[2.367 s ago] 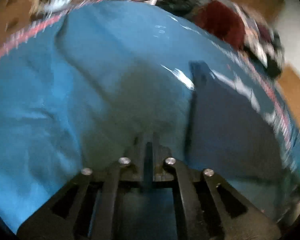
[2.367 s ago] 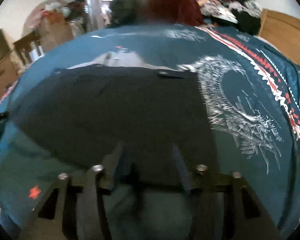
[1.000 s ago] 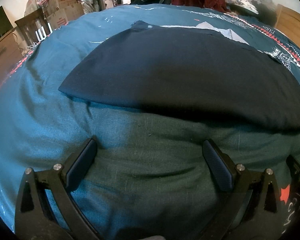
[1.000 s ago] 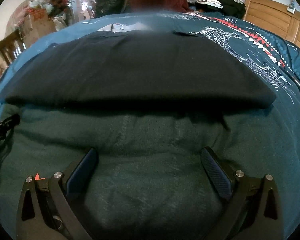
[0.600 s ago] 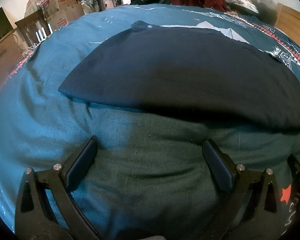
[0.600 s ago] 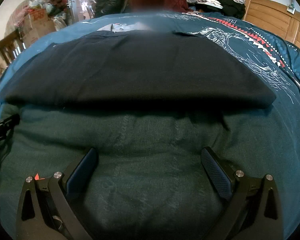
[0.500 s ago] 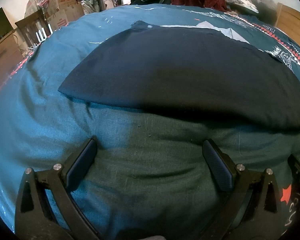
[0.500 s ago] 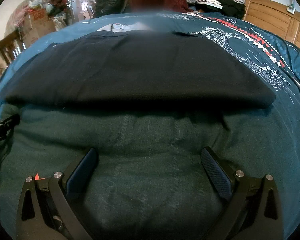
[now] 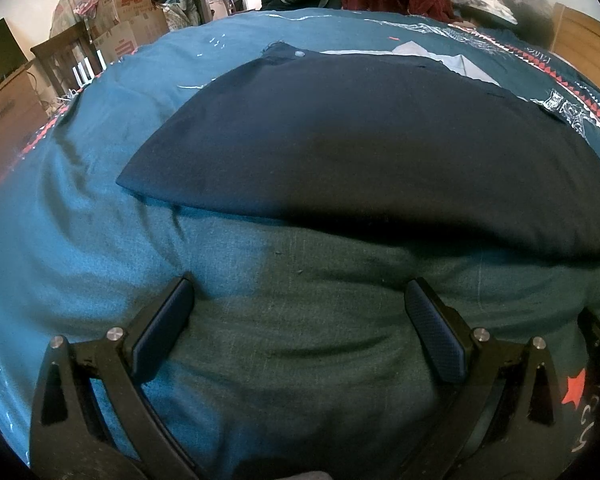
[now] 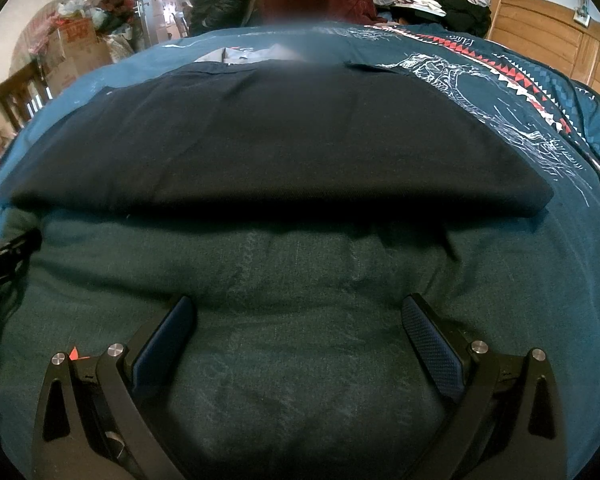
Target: Fold large clothes
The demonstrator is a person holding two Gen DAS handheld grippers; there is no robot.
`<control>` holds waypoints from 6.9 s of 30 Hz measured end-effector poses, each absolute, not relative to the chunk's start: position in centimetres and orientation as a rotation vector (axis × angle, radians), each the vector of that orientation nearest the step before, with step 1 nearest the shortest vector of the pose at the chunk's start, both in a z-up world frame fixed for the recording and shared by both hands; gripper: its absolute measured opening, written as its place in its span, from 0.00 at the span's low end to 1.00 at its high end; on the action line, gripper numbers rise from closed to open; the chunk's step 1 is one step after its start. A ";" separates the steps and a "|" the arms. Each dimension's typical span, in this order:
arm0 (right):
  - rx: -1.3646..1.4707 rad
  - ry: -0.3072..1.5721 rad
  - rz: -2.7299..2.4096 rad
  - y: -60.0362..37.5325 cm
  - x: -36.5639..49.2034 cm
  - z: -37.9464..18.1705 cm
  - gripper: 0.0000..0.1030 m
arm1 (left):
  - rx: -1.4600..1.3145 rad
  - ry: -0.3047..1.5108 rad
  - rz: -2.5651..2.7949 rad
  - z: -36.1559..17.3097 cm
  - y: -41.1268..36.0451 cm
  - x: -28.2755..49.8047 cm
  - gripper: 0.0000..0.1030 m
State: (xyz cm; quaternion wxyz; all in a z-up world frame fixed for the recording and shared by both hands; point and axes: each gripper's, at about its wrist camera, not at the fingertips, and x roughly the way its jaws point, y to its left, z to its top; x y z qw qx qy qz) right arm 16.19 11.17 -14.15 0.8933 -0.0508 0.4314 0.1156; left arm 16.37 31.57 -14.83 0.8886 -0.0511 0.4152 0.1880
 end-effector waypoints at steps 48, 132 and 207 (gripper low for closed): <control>-0.098 0.895 0.243 11.3 16.0 -14.1 1.00 | -0.102 0.862 0.386 -14.9 31.7 16.4 1.00; -0.158 1.271 0.172 17.9 19.3 -13.3 1.00 | -0.098 1.123 0.324 -15.2 33.2 19.2 1.00; -0.106 0.891 0.297 13.3 15.4 -14.7 1.00 | -1.088 0.725 0.107 -14.7 47.8 15.1 0.52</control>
